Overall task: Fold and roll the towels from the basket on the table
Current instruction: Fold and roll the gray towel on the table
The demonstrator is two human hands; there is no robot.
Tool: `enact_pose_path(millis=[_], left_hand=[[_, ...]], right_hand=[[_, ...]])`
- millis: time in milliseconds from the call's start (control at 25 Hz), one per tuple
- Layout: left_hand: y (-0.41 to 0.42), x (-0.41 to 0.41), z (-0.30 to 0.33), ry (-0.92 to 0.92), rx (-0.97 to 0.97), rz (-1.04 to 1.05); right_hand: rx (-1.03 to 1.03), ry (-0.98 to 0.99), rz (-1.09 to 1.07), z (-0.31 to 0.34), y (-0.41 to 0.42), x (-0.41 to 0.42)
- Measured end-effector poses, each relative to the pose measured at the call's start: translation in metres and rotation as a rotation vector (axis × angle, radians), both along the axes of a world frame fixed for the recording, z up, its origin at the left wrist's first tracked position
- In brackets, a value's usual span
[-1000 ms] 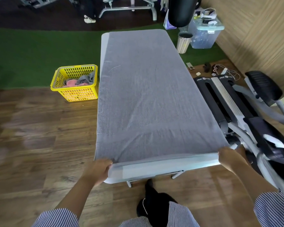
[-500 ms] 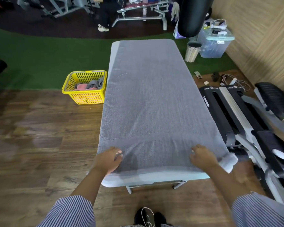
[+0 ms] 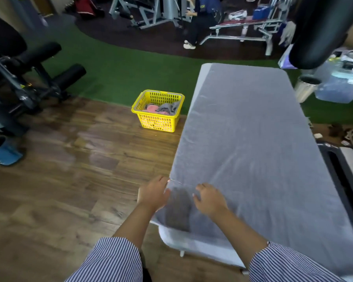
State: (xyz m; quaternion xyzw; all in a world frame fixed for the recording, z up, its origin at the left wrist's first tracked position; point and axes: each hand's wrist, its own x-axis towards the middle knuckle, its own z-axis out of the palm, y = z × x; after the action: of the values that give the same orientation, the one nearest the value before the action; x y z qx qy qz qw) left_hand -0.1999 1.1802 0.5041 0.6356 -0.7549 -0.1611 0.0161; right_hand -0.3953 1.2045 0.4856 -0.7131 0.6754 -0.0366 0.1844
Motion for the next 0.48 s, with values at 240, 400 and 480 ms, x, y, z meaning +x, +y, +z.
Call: enact_pose_path(millis=[240,400,480], left_hand=[[-0.106,0.09,0.013,-0.043,-0.005,-0.129],[-0.185,0.134,0.022,-0.106,-0.036,-0.262],[-0.225,0.139,0.023,-0.143,-0.046,-0.295]], right_hand=[[-0.022,-0.059,-0.139,-0.004,-0.092,0.105],[0.003,-0.095,-0.255,0.004,-0.144,0.148],[0.026,-0.079,-0.337,0.009,-0.164,0.153]])
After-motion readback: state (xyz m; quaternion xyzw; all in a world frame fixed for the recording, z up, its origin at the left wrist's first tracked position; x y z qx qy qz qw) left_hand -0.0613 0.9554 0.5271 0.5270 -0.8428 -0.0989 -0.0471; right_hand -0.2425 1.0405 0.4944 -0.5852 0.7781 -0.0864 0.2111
